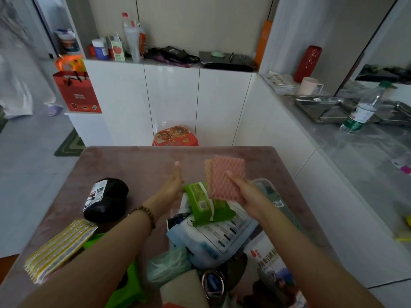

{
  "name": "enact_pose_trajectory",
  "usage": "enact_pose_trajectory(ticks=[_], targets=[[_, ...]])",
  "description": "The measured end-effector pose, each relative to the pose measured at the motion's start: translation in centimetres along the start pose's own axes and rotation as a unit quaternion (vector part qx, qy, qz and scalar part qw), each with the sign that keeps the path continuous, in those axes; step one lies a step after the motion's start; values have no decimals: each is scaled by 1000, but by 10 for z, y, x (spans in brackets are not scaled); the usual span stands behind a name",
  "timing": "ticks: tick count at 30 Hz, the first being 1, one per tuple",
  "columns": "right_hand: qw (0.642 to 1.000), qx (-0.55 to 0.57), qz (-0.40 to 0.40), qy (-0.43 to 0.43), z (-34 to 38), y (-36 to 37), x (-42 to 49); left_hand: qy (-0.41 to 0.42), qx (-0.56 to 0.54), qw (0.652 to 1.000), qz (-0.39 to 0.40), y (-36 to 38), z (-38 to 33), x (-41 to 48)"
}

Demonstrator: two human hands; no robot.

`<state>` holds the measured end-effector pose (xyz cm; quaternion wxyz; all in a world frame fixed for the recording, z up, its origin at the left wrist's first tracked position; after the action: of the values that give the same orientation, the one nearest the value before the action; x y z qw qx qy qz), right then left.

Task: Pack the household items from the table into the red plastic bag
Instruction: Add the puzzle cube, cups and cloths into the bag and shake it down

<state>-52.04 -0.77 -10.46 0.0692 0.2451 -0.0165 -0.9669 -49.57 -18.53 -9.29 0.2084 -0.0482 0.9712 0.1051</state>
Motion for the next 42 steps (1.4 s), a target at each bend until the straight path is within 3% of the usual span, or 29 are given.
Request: enact_pose_trajectory(ticks=[2,5,9,12,17,23,28,35,38,42], targets=[[998,-47,-10,36,-5,-5,23,-56,4,998,7,-3,20,10],[981,-144,46,119,-30,15,37,-184,-61,980,50,11,53,14],[978,-181,32,102,-36,31,49,-201,-111,973,37,18,66,28],[989,-112,31,91,-25,36,34,-176,-126,975,55,21,53,22],[998,-36,52,-6,39,45,-30,-99,-126,978,130,31,-16,-24],[983,-108,79,-127,115,66,-159,-28,-137,979,149,34,-94,-147],[955,-177,81,-223,139,65,-294,44,-202,971,118,7,-118,-274],[902,-302,33,-308,79,50,-426,81,-232,965,93,-54,-82,-390],[892,-346,40,-288,35,64,-438,83,-236,964,85,-71,-62,-418],[873,-424,119,-210,-25,110,-433,105,-254,957,93,-72,-56,-449]])
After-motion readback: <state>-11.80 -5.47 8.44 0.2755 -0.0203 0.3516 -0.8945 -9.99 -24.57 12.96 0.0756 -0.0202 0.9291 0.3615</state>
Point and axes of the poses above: each hand's wrist, its own x-axis towards the middle knuckle, its own y-axis out of the palm, z = x × y, the point moved 8 cm from there along x, towards the middle knuckle, and after that the axes turned 13 degrees about -x, right-handed, at the moved point
